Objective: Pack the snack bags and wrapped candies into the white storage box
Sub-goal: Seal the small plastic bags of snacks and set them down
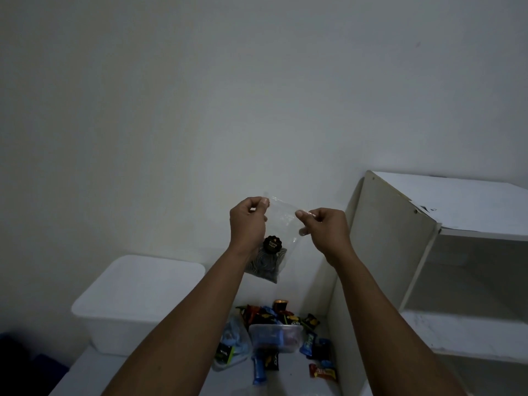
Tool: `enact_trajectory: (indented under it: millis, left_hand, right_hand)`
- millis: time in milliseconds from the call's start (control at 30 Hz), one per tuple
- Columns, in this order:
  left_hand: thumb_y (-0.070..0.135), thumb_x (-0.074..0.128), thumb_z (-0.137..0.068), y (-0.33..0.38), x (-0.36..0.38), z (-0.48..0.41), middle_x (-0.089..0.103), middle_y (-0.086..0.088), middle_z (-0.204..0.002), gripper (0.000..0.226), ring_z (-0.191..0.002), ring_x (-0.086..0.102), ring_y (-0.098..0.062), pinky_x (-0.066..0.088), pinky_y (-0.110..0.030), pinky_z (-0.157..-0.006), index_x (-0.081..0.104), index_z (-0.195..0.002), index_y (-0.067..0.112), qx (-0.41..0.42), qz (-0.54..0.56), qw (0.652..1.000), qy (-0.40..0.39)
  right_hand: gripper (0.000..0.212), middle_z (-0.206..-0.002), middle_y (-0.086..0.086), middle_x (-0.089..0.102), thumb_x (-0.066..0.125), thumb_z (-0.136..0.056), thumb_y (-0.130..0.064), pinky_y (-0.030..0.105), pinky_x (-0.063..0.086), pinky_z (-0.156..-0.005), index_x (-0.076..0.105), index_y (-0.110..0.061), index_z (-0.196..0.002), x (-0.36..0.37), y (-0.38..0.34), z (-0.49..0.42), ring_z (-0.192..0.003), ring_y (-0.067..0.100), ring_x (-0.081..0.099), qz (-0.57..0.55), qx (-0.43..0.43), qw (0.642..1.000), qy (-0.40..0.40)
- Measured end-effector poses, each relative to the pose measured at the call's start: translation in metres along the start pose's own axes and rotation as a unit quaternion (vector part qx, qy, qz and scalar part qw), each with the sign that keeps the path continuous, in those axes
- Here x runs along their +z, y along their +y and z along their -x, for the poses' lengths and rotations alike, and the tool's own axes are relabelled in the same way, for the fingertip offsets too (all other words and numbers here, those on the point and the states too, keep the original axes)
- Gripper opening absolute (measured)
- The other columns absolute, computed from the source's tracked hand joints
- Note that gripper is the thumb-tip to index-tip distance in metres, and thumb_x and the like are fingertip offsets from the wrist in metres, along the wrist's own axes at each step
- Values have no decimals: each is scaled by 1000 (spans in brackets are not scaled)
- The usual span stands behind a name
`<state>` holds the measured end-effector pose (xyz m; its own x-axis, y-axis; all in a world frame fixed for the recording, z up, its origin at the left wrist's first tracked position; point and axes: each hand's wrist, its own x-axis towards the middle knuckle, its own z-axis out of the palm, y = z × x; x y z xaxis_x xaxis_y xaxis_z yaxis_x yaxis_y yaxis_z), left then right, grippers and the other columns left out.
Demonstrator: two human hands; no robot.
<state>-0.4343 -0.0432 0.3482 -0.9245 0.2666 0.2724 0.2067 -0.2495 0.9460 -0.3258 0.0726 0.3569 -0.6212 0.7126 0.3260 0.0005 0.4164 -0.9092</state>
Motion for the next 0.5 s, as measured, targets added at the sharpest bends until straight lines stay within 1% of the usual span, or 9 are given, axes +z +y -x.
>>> enact_trajectory:
  millis: [100, 133, 167, 233, 267, 333, 400, 433, 500]
  left_hand:
    - [23, 63, -94, 2, -3, -4, 62, 4, -75, 13, -62, 54, -8, 52, -33, -69, 72, -88, 16, -21, 32, 999, 13]
    - [22, 63, -94, 2, -4, -5, 63, 4, -77, 13, -61, 53, -7, 52, -33, -68, 72, -87, 15, -22, 37, 999, 12]
    - [21, 63, -94, 2, -4, -5, 64, 3, -78, 13, -60, 53, -7, 52, -33, -67, 72, -87, 15, -24, 42, 999, 9]
    - [20, 62, -94, 2, -3, -3, 66, 3, -83, 13, -62, 52, -8, 54, -36, -69, 71, -86, 15, -32, 57, 998, -1]
    - [20, 62, -95, 2, -2, -3, 67, 3, -85, 13, -64, 52, -9, 56, -39, -71, 70, -87, 15, -38, 64, 997, -10]
    - [20, 60, -96, 5, -1, -3, 66, 2, -89, 14, -68, 52, -11, 59, -45, -75, 70, -90, 13, -47, 71, 996, -24]
    - [20, 58, -98, 7, -2, -6, 65, 2, -90, 15, -70, 51, -13, 60, -49, -75, 69, -93, 10, -57, 86, 994, -23]
    - [20, 58, -98, 7, -3, -6, 64, 1, -91, 16, -71, 52, -14, 61, -50, -75, 68, -94, 9, -68, 99, 993, -22]
    - [20, 59, -97, 4, -2, -5, 63, -2, -95, 15, -76, 53, -17, 61, -50, -74, 68, -92, 10, -100, 133, 986, -23]
  right_hand:
    - [16, -72, 9, 72, 68, -92, -24, 37, 49, -74, 70, -8, -93, -7, 0, 0, -74, 16, 73, -83, 38, 994, -57]
    - [13, -72, 8, 71, 67, -93, -23, 39, 48, -74, 70, -10, -94, -8, 0, 0, -76, 16, 72, -91, 45, 993, -67]
    - [12, -72, 8, 71, 66, -94, -22, 39, 47, -73, 70, -11, -93, -7, 0, 0, -74, 14, 72, -92, 48, 993, -61]
    - [14, -77, 10, 69, 66, -94, -22, 33, 46, -69, 70, -10, -92, -4, 0, 0, -68, 8, 70, -90, 46, 995, -22]
    - [15, -80, 9, 70, 66, -94, -24, 33, 48, -68, 70, -10, -94, -2, 0, 1, -68, 6, 70, -100, 47, 994, -5]
    - [22, -93, 4, 73, 69, -91, -32, 39, 54, -75, 69, -13, -103, -1, 3, 3, -81, 8, 73, -146, 54, 988, -2]
    - [34, -108, -1, 71, 71, -87, -39, 46, 56, -81, 65, -21, -115, -3, 9, 7, -96, 12, 71, -159, 57, 985, -44]
    - [41, -113, -4, 68, 73, -86, -40, 46, 56, -82, 61, -25, -123, -3, 14, 9, -100, 12, 69, -139, 59, 986, -74]
    - [49, -117, -5, 65, 75, -85, -35, 47, 57, -82, 56, -28, -130, 0, 24, 17, -104, 13, 65, -90, 70, 984, -134]
